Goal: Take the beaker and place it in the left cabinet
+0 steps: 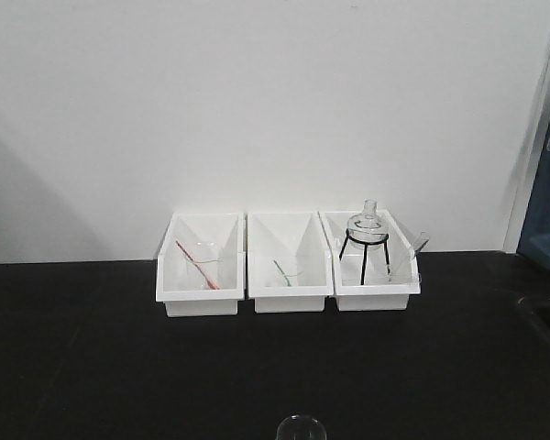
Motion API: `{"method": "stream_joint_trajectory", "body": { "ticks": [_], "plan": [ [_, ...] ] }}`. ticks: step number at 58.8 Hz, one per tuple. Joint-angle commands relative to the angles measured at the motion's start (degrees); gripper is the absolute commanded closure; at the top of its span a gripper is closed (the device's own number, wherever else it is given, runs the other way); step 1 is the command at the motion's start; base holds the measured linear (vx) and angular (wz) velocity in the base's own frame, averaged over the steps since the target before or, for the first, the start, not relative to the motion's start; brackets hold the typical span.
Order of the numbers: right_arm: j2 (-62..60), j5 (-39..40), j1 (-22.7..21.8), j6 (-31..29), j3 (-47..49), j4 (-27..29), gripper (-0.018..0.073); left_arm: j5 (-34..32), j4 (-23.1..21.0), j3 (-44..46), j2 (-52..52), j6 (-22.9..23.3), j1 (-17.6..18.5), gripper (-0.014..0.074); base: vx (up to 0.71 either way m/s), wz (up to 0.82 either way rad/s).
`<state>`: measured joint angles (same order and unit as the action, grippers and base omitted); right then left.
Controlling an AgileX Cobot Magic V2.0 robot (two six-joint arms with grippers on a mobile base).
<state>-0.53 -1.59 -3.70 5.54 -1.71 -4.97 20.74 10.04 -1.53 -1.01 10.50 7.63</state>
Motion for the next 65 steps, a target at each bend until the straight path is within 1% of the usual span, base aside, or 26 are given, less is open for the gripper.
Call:
{"method": "stream_joint_trajectory", "body": {
  "ticks": [1,41,56,59,63,65],
  "plan": [
    [-0.77,4.59,-0.33,-0.03,-0.27,-0.27,0.0565,-4.21,-0.05,0.55,-0.67,0.24,-0.08,0.0593,0.0,0.0],
    [-0.77,4.59,-0.33,-0.03,-0.27,-0.27,0.0565,-4.21,-0.05,0.55,-0.67,0.24,-0.08,0.0593,0.0,0.0],
    [-0.77,5.87,-0.33,-0.23,-0.27,-0.34,0.0565,-4.21,-0.05,0.55,-0.67,0.24,-0.08,0.0593,0.0,0.0],
    [-0.77,7.68,-0.33,-0.28,-0.12,-0.34,0.0565,-4.21,-0.05,0.55,-0.67,0.24,-0.08,0.0593,0.0,0.0],
    [-0.77,13.52,-0.33,-0.28,-0.05,-0.27,0.0565,-4.21,-0.05,0.55,-0.67,0.24,-0.08,0.0593,0.0,0.0],
    [-0.77,17.95,-0.33,-0.28,-0.05,-0.27,0.0565,-4.21,-0.05,0.55,-0.67,0.24,-0.08,0.0593,0.0,0.0]
  ]
}}
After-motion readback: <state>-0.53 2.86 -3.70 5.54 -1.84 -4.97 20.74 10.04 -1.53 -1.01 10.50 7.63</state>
